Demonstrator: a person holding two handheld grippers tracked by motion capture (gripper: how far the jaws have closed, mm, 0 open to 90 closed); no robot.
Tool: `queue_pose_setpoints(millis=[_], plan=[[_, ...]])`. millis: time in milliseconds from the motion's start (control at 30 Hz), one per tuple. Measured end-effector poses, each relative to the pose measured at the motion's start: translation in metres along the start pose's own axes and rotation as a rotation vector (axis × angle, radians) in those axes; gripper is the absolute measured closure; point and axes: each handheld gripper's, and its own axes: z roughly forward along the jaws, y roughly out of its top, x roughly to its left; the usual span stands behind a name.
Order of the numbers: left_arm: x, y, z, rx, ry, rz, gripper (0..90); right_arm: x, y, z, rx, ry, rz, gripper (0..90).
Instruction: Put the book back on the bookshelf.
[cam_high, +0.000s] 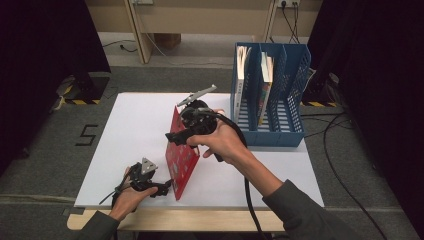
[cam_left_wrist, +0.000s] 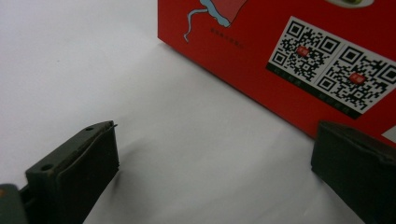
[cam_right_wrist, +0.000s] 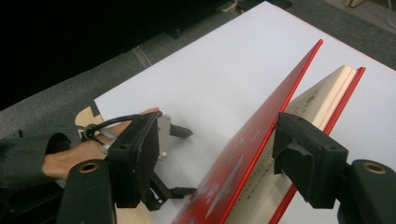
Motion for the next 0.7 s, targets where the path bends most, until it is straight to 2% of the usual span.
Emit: queue_pose_setpoints(millis=[200, 300, 433, 700], plan=[[-0.004, 0.003, 0.003, -0.007, 0.007, 0.006, 0.0, 0.014, 0.011, 0.003, 0.009, 0.003, -0.052, 31.5], [-0.004, 0.004, 0.004, -0.007, 0.005, 0.007, 0.0, 0.022, 0.016, 0.004, 0.017, 0.025, -0.065, 31.7], [-0.004, 0.004, 0.005, -0.011, 0.004, 0.005, 0.0, 0.029, 0.018, 0.008, 0.025, 0.015, -0.098, 30.6], [-0.003, 0.004, 0.005, -0.009, -0.006, -0.004, 0.0, 0.032, 0.020, 0.010, 0.026, 0.028, -0.092, 29.5]])
